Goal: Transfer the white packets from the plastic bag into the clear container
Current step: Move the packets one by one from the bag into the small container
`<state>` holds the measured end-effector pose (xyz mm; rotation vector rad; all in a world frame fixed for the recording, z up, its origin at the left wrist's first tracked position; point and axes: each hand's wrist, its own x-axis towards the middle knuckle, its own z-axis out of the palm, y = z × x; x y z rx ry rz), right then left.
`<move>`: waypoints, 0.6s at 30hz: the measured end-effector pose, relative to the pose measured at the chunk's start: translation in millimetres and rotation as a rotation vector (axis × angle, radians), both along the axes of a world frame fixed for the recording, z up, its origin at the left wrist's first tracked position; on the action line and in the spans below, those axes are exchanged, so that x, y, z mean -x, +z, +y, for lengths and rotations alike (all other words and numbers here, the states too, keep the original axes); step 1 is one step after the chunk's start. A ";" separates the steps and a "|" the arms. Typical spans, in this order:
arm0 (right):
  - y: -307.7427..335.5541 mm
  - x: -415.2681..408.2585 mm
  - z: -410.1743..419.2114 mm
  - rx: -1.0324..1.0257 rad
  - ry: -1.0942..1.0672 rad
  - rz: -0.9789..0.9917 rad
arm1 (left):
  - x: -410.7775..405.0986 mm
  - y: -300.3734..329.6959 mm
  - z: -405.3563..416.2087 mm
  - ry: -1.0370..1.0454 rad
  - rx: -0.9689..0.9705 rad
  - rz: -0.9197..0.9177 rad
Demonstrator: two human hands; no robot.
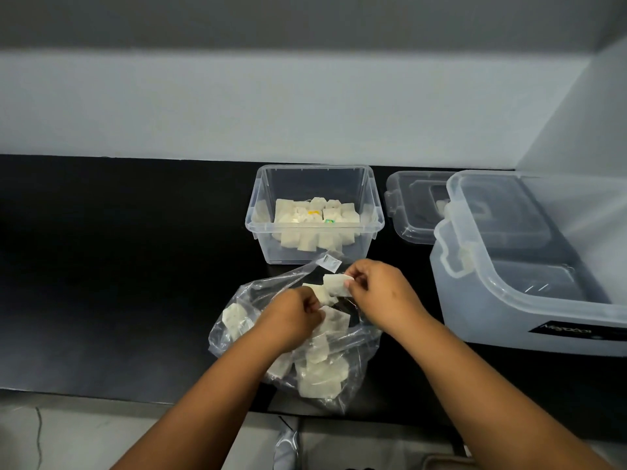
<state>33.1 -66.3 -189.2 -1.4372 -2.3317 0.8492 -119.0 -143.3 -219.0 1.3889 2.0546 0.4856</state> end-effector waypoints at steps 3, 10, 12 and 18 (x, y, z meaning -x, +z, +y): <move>19.5 -1.1 7.7 -0.063 -0.012 0.050 | 4.8 24.7 5.1 -0.078 -0.081 -0.017; 64.1 6.7 36.9 -0.197 -0.068 0.262 | 23.9 90.0 30.7 -0.138 -0.267 -0.033; 73.3 13.4 51.4 -0.230 -0.106 0.320 | 35.5 103.6 43.8 -0.142 -0.332 -0.024; 86.0 41.1 100.5 -0.284 -0.106 0.112 | 77.9 126.2 97.3 -0.179 -0.417 0.185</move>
